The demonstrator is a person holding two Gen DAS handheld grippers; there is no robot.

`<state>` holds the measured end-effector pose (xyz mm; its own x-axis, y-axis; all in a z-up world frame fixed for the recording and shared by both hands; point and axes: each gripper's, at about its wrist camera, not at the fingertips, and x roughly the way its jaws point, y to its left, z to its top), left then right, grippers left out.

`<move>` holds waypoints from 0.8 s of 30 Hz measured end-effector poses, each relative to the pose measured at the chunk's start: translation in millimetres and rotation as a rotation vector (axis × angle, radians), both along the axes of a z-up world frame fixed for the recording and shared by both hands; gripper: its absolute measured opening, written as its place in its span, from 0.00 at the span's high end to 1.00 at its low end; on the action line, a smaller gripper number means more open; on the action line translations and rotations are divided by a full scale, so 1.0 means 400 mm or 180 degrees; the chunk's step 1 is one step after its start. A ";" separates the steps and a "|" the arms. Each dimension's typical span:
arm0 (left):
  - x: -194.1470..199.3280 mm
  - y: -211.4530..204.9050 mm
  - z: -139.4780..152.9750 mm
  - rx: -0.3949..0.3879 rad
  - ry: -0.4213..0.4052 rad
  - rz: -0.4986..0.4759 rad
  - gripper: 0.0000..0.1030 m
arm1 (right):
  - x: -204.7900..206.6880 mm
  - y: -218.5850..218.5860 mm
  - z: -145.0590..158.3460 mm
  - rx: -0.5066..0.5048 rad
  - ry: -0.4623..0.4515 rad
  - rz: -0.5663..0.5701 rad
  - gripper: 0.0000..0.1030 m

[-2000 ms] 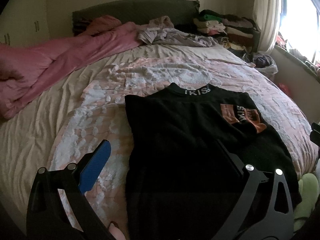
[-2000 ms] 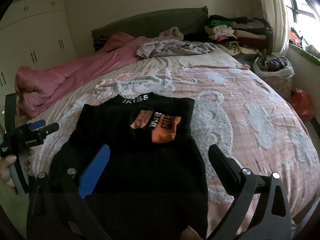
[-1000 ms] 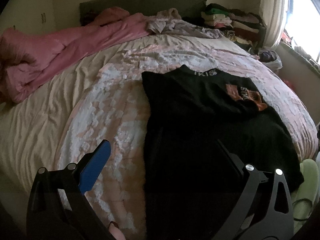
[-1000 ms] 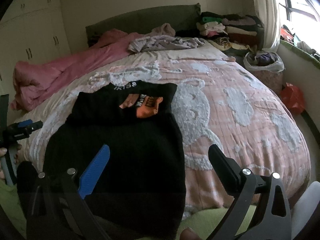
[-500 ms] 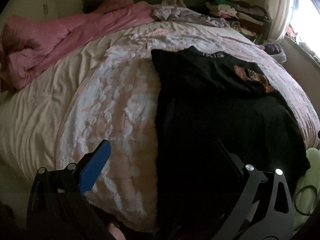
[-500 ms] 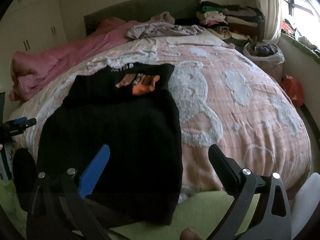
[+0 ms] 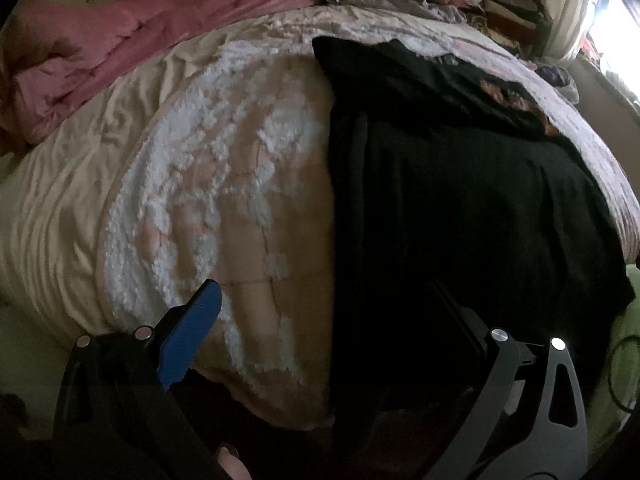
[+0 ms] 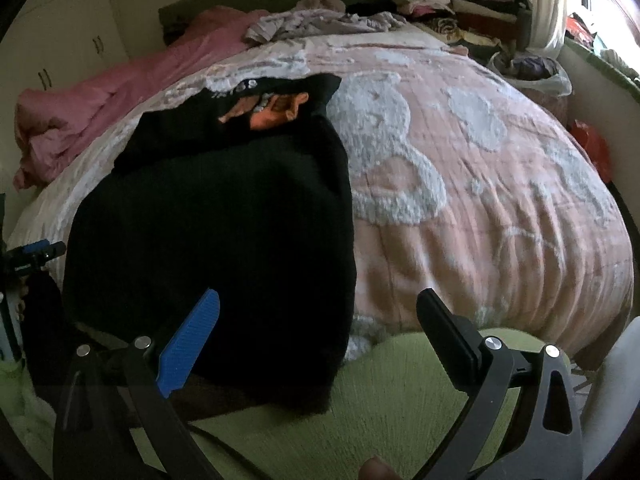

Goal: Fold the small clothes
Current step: 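Grasp the shirt hem with the left gripper while the right gripper grasps it too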

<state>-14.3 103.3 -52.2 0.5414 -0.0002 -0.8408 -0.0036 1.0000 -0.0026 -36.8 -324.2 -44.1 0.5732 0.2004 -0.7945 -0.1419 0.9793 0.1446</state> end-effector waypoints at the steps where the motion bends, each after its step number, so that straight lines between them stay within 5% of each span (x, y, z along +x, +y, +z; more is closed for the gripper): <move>1: -0.003 0.002 -0.005 0.0023 0.0009 -0.0002 0.09 | 0.000 0.000 -0.005 -0.0008 0.0014 0.0011 0.05; 10: -0.026 0.018 -0.030 0.0047 0.0115 0.0019 0.09 | 0.001 0.005 -0.053 0.0021 0.0184 0.0100 0.07; 15: -0.041 0.029 -0.037 0.0005 0.0164 0.0020 0.09 | 0.012 0.012 -0.075 0.0099 0.0321 0.0195 0.27; 17: -0.043 0.030 -0.041 -0.0036 0.0184 0.0004 0.09 | 0.010 0.020 -0.082 0.0140 0.0361 0.0288 0.57; 20: -0.047 0.025 -0.046 -0.0073 0.0203 -0.0021 0.11 | 0.004 0.031 -0.081 0.0081 0.0337 0.0367 0.74; 24: -0.050 0.009 -0.053 -0.0200 0.0244 -0.0140 0.29 | 0.007 0.020 -0.081 0.0103 0.0351 0.0336 0.76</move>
